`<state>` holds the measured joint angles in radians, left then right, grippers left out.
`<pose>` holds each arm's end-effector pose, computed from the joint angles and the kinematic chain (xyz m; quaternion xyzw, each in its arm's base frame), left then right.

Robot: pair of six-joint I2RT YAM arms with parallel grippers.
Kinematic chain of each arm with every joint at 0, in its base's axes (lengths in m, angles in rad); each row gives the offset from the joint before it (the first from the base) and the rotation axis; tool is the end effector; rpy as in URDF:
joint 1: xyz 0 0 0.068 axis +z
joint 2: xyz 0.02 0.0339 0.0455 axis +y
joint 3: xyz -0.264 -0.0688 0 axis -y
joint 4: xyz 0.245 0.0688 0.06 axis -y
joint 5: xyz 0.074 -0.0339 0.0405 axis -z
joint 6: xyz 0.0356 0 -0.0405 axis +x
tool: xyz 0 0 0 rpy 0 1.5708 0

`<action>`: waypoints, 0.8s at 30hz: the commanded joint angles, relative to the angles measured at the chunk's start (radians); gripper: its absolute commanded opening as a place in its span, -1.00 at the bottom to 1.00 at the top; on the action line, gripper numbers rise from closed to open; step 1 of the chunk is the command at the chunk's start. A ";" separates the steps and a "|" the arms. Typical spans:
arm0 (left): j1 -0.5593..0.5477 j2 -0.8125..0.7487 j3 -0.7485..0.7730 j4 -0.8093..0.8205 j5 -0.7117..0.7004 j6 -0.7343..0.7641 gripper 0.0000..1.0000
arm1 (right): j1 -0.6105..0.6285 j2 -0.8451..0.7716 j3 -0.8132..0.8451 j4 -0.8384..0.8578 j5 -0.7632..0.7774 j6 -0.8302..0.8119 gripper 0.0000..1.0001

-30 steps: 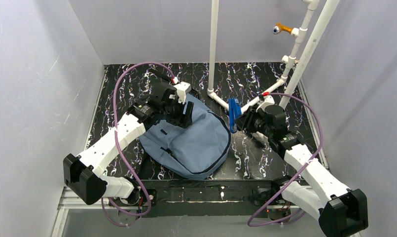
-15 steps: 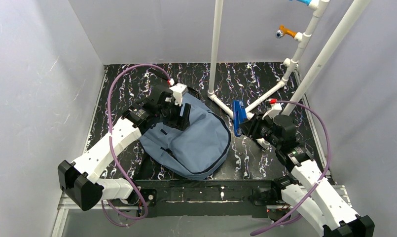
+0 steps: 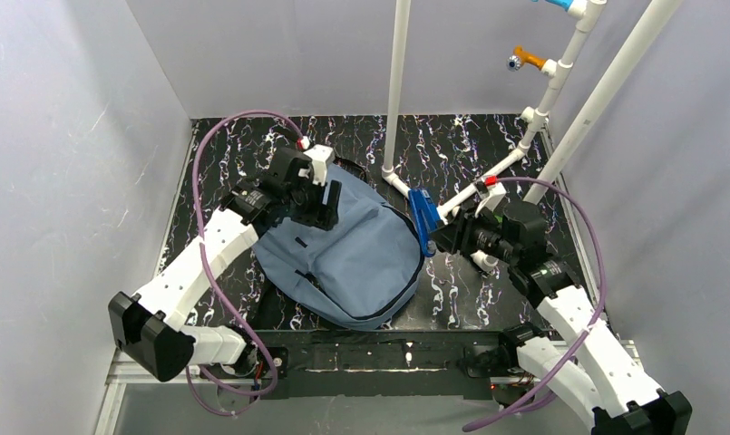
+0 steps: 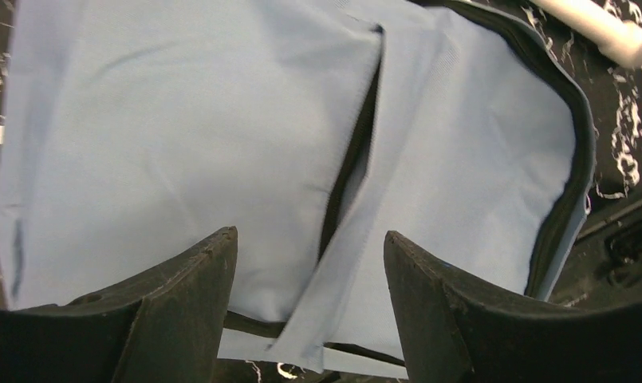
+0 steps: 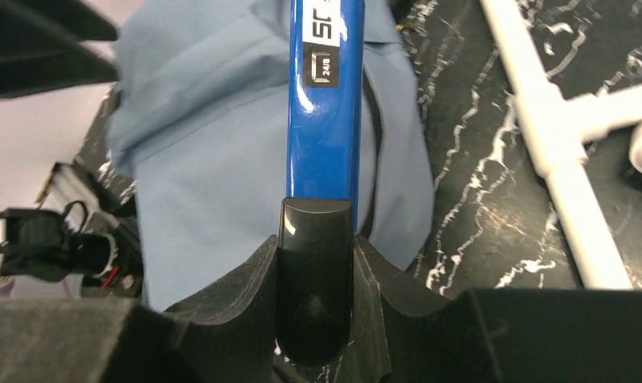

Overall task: Pack the student bag
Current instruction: Place the stationery in the student bag.

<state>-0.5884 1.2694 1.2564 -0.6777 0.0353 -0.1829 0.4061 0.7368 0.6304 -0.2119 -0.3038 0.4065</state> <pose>0.2254 -0.1519 0.3526 0.1895 0.8845 -0.1750 0.3886 0.1584 0.0797 0.2907 -0.0885 0.8009 0.3416 0.4837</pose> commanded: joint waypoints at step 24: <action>-0.048 -0.259 -0.471 0.354 0.071 -0.280 -0.21 | 0.786 0.434 0.601 0.008 0.669 0.043 -0.97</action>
<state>-0.6174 1.0569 0.8295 -0.3191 0.0334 -0.4057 1.1564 1.1484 1.1950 -0.3401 0.0498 0.4435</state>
